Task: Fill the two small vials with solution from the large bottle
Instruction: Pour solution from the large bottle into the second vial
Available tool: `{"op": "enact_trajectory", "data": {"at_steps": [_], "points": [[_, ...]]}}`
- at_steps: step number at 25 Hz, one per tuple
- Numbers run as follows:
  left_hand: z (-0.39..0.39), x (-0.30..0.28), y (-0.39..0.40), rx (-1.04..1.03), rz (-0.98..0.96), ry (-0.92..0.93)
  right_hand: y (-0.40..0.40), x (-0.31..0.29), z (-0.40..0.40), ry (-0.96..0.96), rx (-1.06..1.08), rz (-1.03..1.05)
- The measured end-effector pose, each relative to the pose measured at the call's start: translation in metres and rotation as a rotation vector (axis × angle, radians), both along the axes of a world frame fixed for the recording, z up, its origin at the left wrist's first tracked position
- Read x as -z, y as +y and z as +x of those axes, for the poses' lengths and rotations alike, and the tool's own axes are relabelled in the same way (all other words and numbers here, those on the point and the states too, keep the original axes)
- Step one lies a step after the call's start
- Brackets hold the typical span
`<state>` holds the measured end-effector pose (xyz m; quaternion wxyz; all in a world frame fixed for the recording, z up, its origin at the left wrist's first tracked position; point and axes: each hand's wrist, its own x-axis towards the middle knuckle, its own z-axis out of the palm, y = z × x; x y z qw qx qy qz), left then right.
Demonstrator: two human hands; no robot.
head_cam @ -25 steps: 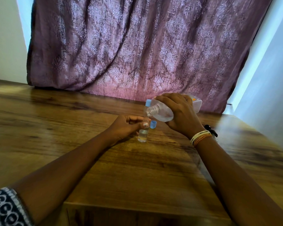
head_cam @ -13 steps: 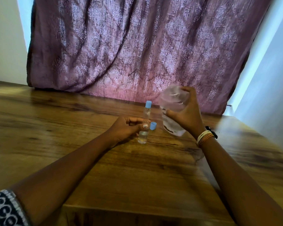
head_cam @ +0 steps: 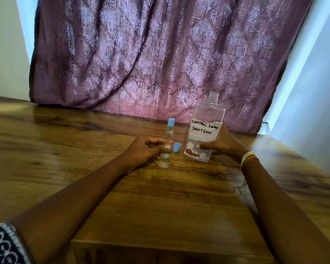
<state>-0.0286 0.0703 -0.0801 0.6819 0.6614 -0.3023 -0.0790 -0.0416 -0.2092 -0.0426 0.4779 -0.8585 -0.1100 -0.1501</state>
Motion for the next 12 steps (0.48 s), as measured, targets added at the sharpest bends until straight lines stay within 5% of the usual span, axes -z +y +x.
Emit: {"op": "enact_trajectory", "data": {"at_steps": [8,12], "points": [[-0.002,-0.001,0.0,0.018,0.005,0.003,0.008,0.016,-0.002,-0.007,0.33,0.024],[0.001,0.001,0.0,0.003,0.01,0.012,0.016,-0.006,-0.012,0.282,0.363,-0.264]]}}
